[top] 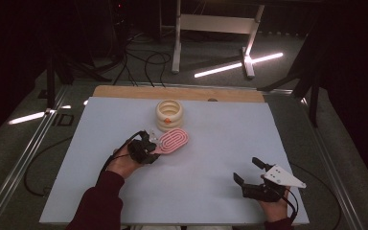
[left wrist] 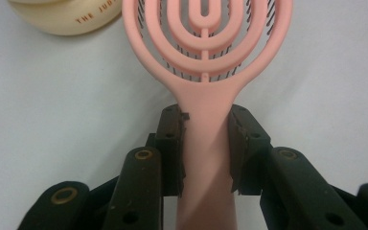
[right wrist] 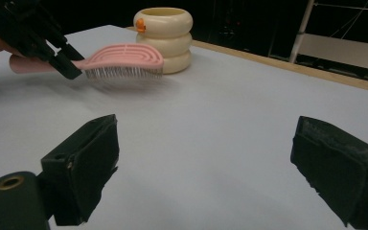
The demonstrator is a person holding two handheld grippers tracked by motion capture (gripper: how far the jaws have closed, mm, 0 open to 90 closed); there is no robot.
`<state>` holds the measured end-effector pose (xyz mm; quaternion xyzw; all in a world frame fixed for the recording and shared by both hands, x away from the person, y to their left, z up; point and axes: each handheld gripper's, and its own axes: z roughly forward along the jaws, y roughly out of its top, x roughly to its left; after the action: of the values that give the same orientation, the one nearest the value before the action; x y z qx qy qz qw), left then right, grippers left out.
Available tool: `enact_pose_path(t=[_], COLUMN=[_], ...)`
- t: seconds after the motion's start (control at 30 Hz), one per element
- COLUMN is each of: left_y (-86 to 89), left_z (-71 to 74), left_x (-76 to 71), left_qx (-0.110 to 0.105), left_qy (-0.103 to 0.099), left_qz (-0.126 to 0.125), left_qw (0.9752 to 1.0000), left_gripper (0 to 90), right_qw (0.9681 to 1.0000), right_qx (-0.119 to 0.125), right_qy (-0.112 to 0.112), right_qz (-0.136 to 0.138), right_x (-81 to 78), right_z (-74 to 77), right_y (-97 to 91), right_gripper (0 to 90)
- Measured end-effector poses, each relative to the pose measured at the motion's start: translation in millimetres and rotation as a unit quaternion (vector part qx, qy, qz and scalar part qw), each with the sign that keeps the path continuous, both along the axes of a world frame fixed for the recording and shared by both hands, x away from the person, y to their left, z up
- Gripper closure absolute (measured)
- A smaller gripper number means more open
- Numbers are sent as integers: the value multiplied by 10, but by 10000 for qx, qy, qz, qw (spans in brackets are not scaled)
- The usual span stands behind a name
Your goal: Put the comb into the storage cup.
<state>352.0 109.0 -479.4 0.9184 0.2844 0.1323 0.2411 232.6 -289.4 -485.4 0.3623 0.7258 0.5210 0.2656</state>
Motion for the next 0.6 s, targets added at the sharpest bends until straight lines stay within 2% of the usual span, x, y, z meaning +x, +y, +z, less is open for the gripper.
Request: enact_pose_path(t=[0.2, 0.33, 0.37, 0.5, 0.6], left_y=[64, 119, 119, 190, 240], left_z=[38, 78, 78, 113, 121], left_x=[-66, -117, -117, -168, -193], left_qx=[-168, -265, -265, -440, -558], left_qy=[-149, -368, -368, -568, -633], left_qz=[137, 251, 251, 399, 502], left_qw=[9997, 9987, 9987, 9966, 9952], left_gripper=[699, 699, 699, 698, 698], right_qw=[10000, 10000, 10000, 9998, 9997], right_qx=[6, -5, -5, -13, 1], right_qy=[31, 57, 57, 150, 207], right_qz=[34, 61, 61, 120, 151], right_x=[6, 11, 11, 22, 32], right_z=[-8, -14, -14, -24, -29], right_y=[10, 21, 21, 37, 55], right_gripper=[94, 93, 93, 93, 92])
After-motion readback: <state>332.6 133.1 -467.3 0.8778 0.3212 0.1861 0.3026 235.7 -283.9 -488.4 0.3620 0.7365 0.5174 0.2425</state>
